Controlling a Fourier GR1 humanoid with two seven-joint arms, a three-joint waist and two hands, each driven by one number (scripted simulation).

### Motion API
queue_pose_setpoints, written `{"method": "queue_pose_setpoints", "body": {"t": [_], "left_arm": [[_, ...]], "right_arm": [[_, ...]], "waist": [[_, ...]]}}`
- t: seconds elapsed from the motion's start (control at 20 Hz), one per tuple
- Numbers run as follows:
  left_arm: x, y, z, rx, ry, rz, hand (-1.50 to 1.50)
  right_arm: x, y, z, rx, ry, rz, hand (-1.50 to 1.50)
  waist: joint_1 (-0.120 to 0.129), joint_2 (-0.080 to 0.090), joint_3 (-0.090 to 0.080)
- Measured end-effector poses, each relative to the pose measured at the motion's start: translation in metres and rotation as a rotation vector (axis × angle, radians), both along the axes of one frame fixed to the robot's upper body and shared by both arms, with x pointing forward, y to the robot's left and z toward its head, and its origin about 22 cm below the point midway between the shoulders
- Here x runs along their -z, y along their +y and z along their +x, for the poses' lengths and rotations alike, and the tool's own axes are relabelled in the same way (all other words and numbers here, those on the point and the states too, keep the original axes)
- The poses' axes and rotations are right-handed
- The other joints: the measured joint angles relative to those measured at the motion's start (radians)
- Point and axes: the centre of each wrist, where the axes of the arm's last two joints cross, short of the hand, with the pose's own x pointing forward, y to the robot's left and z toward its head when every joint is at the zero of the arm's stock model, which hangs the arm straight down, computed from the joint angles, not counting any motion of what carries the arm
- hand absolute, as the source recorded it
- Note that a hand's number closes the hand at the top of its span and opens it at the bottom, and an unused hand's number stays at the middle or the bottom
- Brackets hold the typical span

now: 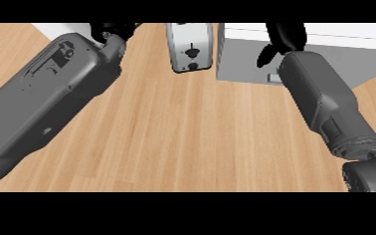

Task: Pick up the can, place it into the drawer and close the drawer

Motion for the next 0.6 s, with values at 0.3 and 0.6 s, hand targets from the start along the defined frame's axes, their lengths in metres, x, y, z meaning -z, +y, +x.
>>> {"method": "queue_pose_setpoints", "body": {"t": [0.3,0.6], "left_arm": [[-0.001,0.0,-0.004,0.013,0.001,0.002,-1.5],[-0.002,0.002,-0.007,0.019,0.006,0.0,-1.5]], "right_arm": [[-0.005,-0.001,0.003,-0.081,0.085,0.121,-1.5],[-0.016,0.001,0.007,-0.135,0.115,0.44,-1.5]], "waist": [[-0.002,0.003,0.003],[-0.009,-0.007,0.0]]}}
